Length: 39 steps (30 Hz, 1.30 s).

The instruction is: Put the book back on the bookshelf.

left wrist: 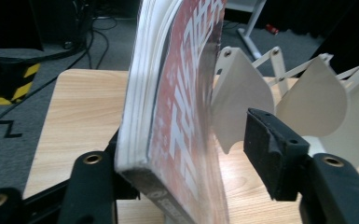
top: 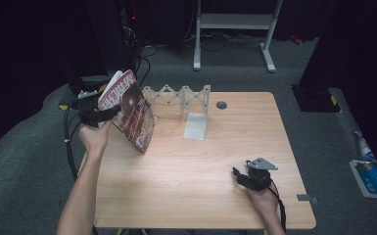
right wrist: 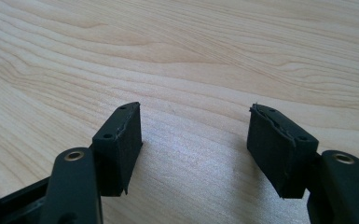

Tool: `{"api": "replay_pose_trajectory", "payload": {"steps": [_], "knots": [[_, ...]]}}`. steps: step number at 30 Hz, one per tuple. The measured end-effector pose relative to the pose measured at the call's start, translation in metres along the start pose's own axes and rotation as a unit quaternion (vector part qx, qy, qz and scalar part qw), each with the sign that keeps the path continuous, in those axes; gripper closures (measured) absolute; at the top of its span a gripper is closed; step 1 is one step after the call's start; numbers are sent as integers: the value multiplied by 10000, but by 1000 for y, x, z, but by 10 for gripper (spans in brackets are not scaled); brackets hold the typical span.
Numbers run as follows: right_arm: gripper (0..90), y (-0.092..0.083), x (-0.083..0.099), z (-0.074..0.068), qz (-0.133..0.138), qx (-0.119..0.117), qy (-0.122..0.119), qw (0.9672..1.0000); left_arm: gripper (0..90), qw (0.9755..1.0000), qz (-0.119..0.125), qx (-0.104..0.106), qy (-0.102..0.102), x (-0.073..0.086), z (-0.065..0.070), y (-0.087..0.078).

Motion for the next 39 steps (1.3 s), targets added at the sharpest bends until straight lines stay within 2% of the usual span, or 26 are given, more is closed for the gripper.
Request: {"api": "replay_pose_trajectory", "payload": {"steps": [11, 14, 21, 39], "knots": [[354, 0, 0, 0, 0, 3, -4, 10000, 359, 9998, 209, 72, 7, -2, 0, -15], [354, 0, 0, 0, 0, 3, -4, 10000, 374, 9997, 213, 100, 23, -1, 0, -18], [354, 0, 0, 0, 0, 2, -4, 10000, 362, 9997, 246, 80, 22, 5, -2, -24], [354, 0, 0, 0, 4, 8, -8, 10000, 352, 9983, 494, 314, 58, 18, 1, -45]]}}
Point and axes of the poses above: each handheld gripper's, and its own axes: y roughly forward along the jaws, x roughly out of its underside, z roughly to its right, the point moved 5 cm from there along y, roughly forward along the jaws, and after that the axes turned 9 degrees about -z, right-handed, at the moved point
